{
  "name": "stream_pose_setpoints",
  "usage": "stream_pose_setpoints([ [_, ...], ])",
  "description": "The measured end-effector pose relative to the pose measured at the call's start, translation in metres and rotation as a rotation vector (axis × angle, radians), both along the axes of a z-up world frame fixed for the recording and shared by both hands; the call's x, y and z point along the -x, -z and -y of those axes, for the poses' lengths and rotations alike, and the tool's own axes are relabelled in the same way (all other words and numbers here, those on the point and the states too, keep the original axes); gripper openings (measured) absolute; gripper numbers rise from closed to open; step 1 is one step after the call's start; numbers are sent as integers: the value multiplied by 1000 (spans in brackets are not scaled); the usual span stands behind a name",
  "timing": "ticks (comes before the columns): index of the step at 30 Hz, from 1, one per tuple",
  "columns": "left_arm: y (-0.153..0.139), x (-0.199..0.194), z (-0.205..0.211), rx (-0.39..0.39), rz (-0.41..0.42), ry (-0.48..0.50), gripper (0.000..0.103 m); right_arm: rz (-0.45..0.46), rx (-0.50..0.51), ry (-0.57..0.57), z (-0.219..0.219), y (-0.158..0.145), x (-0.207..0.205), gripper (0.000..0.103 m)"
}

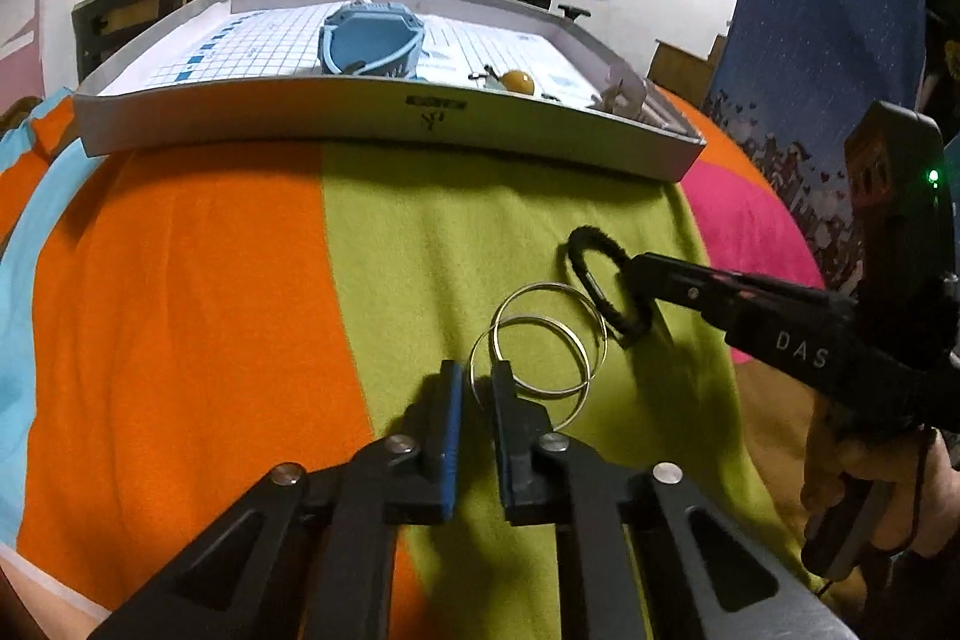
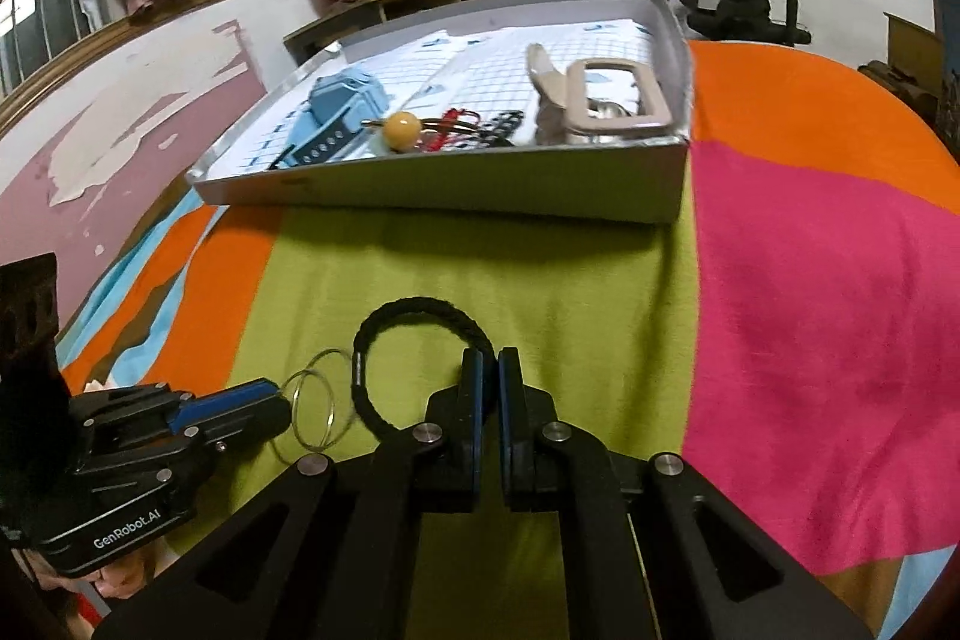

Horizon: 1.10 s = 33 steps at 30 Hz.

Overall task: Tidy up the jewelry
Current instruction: 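Grasp the black hair tie with the right tool while the left tool grasps the thin silver bangle, then lower the black hair tie into the tray with the right tool while the left tool releases the bangle there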

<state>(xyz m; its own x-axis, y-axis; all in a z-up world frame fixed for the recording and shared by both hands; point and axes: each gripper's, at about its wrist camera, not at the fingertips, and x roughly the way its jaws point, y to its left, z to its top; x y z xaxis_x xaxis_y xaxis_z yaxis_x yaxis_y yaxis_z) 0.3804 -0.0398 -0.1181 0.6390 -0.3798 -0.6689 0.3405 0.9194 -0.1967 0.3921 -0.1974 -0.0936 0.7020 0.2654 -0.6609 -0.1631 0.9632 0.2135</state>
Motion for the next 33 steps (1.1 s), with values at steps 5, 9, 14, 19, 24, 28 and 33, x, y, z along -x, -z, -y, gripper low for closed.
stream_pose_setpoints([
  [5, 0, 1, 4, -17, -5, 9, 4, 0, 9, 6, 0, 2, -3, 5],
  [9, -4, 3, -1, 4, -5, -1, 3, 27, 18, 7, -2, -3, -2, 5],
  [14, -17, 6, -6, -26, 29, -38, 3, 127, 61, 15, -6, -22, 7, 4],
  [19, -40, 13, -11, -45, 90, -58, 3, 224, 74, 8, -6, -46, 15, 4],
  [24, -55, 12, -10, -40, 93, -69, 3, 278, 51, 20, -2, -64, 15, 4],
  [28, -78, -1, -10, -47, 112, -84, 3, 315, 0, 73, 5, -85, 3, 4],
  [33, -118, -42, -9, -5, 157, -106, 3, 364, 18, 122, 11, -102, -11, 4],
])
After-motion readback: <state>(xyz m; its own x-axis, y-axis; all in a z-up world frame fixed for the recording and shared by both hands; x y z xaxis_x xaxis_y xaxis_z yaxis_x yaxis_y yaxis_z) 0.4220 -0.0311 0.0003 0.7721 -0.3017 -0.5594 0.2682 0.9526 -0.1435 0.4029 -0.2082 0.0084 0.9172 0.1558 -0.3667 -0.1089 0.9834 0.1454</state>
